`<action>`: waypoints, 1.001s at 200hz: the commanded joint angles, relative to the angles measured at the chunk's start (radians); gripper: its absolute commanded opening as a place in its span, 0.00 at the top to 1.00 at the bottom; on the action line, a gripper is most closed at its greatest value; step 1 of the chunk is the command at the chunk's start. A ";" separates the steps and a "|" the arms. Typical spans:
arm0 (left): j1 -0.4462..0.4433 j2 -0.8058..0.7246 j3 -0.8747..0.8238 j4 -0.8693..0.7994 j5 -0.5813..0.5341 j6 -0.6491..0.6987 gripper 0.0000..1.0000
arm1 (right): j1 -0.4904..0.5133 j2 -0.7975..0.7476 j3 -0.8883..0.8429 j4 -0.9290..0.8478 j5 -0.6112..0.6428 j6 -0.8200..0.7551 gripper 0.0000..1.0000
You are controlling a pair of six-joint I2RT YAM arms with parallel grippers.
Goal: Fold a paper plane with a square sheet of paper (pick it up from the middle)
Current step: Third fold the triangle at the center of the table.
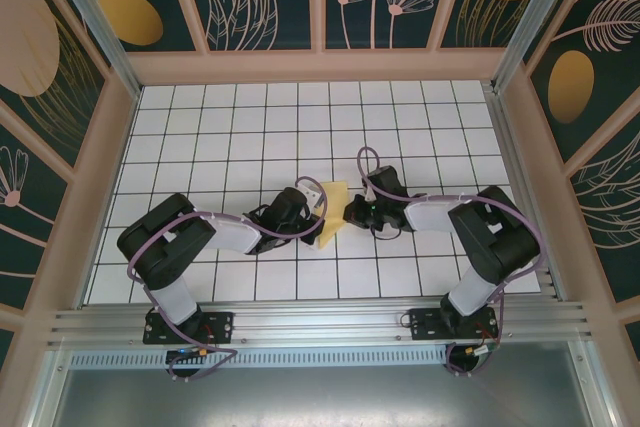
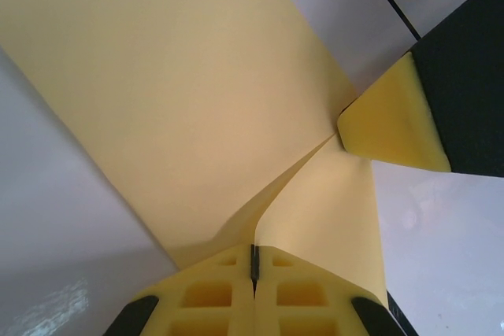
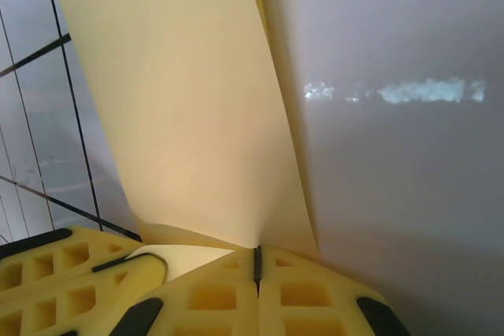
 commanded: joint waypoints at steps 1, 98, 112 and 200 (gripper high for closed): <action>0.005 0.019 -0.029 -0.083 0.005 -0.010 1.00 | -0.007 0.037 -0.024 -0.001 0.023 -0.003 0.95; 0.006 0.005 -0.029 -0.081 0.001 -0.018 1.00 | -0.052 -0.012 -0.001 0.002 -0.007 -0.011 0.94; 0.005 0.006 -0.031 -0.080 0.001 -0.019 1.00 | -0.051 0.008 -0.002 0.012 -0.010 -0.009 0.94; 0.005 -0.002 -0.045 -0.071 -0.004 -0.024 1.00 | -0.023 -0.111 0.044 -0.116 0.075 -0.018 0.94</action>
